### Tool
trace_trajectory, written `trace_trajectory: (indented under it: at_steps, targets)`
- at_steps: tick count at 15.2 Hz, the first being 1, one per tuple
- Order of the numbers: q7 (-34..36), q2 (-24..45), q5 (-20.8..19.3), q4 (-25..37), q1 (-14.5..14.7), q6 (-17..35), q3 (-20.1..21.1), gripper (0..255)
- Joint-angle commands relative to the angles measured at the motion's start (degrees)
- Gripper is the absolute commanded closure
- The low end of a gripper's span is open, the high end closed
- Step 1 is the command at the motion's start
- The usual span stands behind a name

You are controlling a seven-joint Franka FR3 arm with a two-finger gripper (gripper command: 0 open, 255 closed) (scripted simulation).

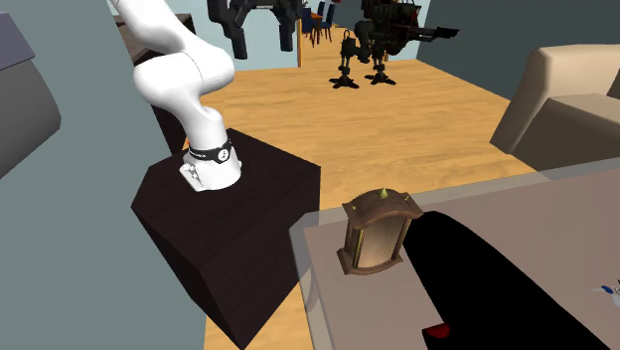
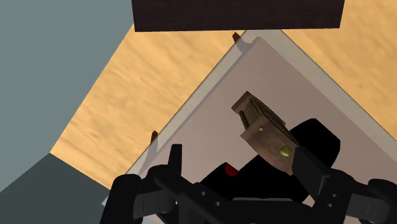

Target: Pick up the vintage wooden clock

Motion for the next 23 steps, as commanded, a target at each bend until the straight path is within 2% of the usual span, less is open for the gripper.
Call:
trace_trajectory:
  at_steps: [1, 7, 12, 18, 23]
  targets:
    - [0.0, 0.0, 0.0, 0.0, 0.0, 0.0, 0.0, 0]
    - [11.7, 5.1, 3.8, -5.1, -0.2, 9.2, 4.8, 0]
    - [21.0, 12.1, 6.5, -6.9, -0.2, 17.4, 8.7, 0]
    - [32.1, 23.1, 8.3, -5.9, -0.5, 27.0, 12.9, 0]
    - [41.4, 33.9, 8.2, -2.6, -0.8, 34.1, 15.7, 0]
